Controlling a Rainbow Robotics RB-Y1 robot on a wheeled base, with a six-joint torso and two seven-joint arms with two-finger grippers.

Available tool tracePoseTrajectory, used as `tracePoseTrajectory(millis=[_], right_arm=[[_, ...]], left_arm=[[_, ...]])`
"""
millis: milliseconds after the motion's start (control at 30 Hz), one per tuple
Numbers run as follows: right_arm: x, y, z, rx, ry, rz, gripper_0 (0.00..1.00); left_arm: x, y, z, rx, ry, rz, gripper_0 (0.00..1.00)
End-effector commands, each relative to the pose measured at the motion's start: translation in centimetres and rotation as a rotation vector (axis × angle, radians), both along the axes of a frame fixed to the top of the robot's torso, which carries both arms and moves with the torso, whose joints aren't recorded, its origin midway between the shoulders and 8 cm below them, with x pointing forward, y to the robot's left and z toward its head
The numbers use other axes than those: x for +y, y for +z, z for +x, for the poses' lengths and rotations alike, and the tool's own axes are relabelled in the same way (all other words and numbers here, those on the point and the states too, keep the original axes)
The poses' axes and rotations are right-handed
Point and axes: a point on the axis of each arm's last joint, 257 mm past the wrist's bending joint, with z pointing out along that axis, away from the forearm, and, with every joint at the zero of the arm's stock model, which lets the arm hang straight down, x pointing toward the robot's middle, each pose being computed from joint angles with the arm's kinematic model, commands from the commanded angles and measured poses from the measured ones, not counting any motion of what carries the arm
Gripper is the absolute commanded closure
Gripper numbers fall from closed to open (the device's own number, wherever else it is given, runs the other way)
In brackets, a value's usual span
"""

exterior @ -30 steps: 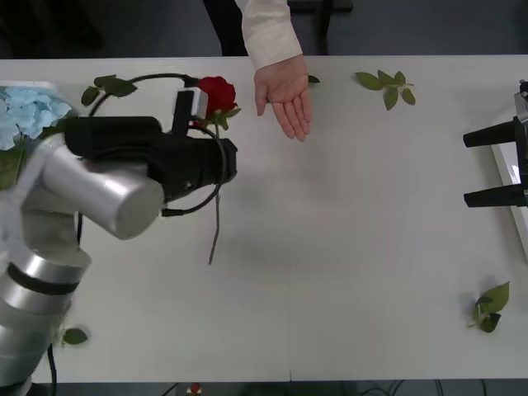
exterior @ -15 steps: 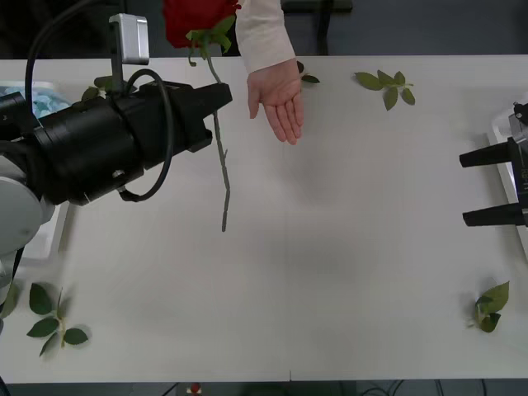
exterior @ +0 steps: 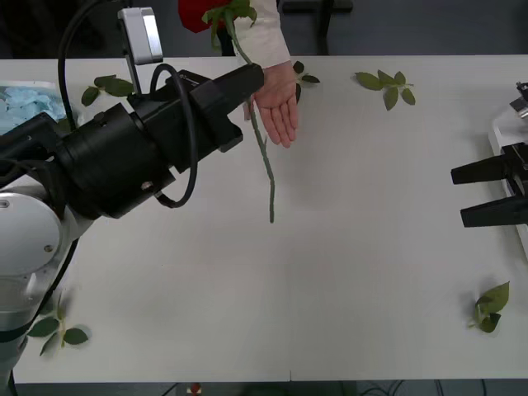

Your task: Place the red flowers into the right box and the blue flowers into the left box. If a person shows an open palm, hand one flower to the person first, then continue sorting.

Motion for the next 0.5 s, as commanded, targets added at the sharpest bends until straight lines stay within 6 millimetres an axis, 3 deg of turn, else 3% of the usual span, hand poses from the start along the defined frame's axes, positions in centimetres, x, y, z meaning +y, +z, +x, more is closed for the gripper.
tracePoseTrajectory(millis=[33,200,500], right_arm=[[2.2,1.3,-0.9,0.103,-0.006,0.078,0.00],[5.2,2.3,-1.4,0.188,0.012,0.204,0.00],[8.8,2.9,-0.5,0.153,0.046,0.286,0.00]], left_arm=[[-0.7,0.7,0.3,-0.040,0.035,-0.023,1.00],[-2.7,0.7,1.3,-0.029,0.039,-0.080,1.00],[-5.0,0.5,2.3,0.035,0.005,-0.162,1.00]])
